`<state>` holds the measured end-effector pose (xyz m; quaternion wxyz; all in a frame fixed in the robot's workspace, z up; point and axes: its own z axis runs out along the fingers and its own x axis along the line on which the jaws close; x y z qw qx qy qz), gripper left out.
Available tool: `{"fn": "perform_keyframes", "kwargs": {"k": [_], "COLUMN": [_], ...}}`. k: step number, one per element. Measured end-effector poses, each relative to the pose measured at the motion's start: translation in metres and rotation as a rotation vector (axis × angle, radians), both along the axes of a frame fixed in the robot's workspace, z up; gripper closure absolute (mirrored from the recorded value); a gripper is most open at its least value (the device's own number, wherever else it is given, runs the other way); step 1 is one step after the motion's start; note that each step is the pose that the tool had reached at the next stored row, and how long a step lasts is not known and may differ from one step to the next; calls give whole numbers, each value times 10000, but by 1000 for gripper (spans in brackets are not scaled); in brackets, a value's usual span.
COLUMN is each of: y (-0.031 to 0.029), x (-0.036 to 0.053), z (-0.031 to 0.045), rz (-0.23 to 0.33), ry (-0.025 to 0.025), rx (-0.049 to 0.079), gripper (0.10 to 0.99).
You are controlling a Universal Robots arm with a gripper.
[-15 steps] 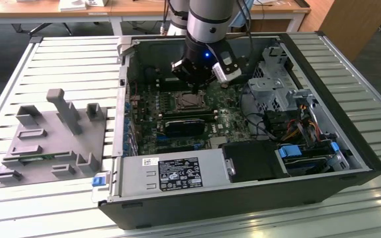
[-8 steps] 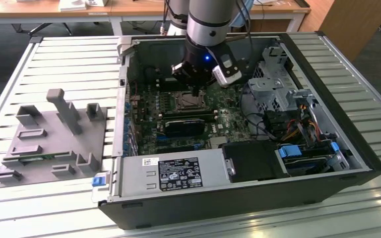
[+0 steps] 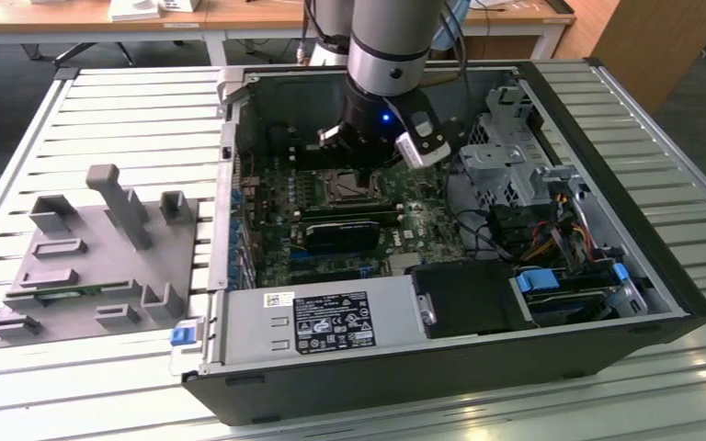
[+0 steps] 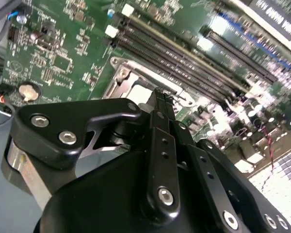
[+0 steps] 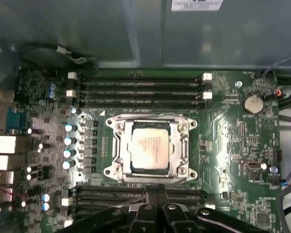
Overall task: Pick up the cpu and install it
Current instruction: 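Install the second cpu locking lever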
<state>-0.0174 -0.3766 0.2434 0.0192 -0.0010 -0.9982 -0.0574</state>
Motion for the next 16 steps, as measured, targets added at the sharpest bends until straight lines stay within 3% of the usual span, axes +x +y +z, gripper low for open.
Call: {"fn": "perform_keyframes", "kwargs": {"k": [9,16], "y": [-50,-51], "x": [-165,-193], "z": [-15,-128], "rz": [-1,-1], "ry": [0,14], "rx": [0,-1], "gripper": [980,980]}}
